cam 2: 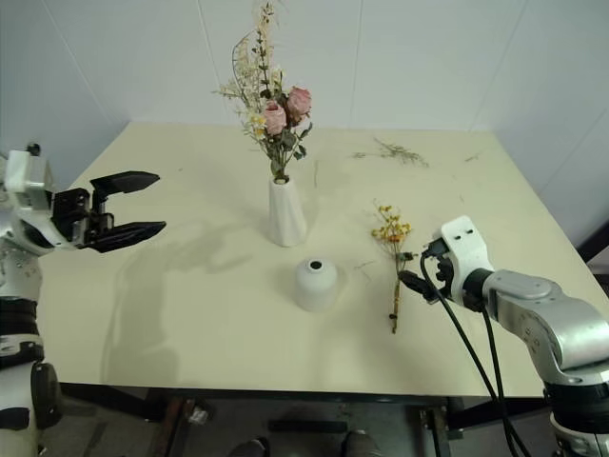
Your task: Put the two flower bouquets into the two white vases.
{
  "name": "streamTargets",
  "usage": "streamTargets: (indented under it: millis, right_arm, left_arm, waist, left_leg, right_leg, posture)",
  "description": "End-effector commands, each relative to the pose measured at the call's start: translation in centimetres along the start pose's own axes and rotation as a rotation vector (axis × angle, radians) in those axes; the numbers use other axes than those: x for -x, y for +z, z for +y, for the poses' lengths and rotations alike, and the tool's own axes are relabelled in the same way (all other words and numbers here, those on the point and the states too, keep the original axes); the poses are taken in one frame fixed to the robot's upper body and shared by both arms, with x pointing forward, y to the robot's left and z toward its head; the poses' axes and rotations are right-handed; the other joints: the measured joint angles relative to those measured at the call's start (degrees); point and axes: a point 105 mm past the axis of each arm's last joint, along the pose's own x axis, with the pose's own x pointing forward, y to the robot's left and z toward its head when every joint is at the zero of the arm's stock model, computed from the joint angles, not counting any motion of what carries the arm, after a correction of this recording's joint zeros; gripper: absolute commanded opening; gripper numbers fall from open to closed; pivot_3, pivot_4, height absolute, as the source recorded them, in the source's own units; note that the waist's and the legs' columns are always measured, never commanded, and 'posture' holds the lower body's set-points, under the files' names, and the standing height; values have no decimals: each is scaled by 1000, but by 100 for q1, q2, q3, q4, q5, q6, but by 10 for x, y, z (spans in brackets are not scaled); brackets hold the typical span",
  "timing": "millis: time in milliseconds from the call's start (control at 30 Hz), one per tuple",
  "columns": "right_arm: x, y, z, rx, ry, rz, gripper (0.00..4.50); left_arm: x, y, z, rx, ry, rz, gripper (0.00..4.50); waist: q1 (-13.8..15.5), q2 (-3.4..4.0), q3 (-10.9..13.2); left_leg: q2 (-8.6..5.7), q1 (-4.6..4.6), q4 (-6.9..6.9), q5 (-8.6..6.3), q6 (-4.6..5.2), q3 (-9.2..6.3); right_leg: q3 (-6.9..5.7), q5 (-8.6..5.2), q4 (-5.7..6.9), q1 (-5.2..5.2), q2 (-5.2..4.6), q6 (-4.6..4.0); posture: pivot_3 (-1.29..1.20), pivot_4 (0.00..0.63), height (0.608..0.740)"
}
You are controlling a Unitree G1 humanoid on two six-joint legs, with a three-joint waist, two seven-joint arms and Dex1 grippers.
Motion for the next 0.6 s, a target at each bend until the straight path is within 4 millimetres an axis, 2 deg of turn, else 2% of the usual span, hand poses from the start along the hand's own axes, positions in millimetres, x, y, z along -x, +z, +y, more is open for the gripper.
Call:
streamTargets:
  millis: [33, 167, 267, 600]
  right_arm:
    - [-8, -2, -9, -23, -52, 56, 4500]
    - [-19, -5, -12, -46, -69, 100, 4500]
    - [-28, -6, -16, -46, -85, 127, 4500]
    - [-46, 0, -17, -30, -81, 142, 4500]
  left_arm:
    - [5, 20, -20, -24, -91, -47, 4453]
    - [12, 25, -29, -4, -69, -45, 4453]
    - [18, 28, -40, 94, -119, -90, 4453]
    - [26, 18, -68, 218, -239, -41, 4453]
  waist:
    - [0, 0, 0]
    - [1, 1, 1]
    - [-3, 3, 2]
    - [-35, 10, 6]
  left_leg:
    - [0, 0, 0, 0, 0, 0]
    - [1, -1, -2, 0, 0, 0]
    - [1, -2, -8, 0, 0, 2]
    - [3, -1, -20, -1, 1, 6]
  right_leg:
    - [0, 0, -1, 0, 0, 0]
    - [0, -1, -5, -1, 0, -3]
    - [0, -2, -6, -5, 0, -5]
    - [1, -4, -13, -9, 0, -9]
  posture:
    - [0, 150, 740]
    - [0, 150, 740]
    - [0, 150, 740]
    - [0, 150, 740]
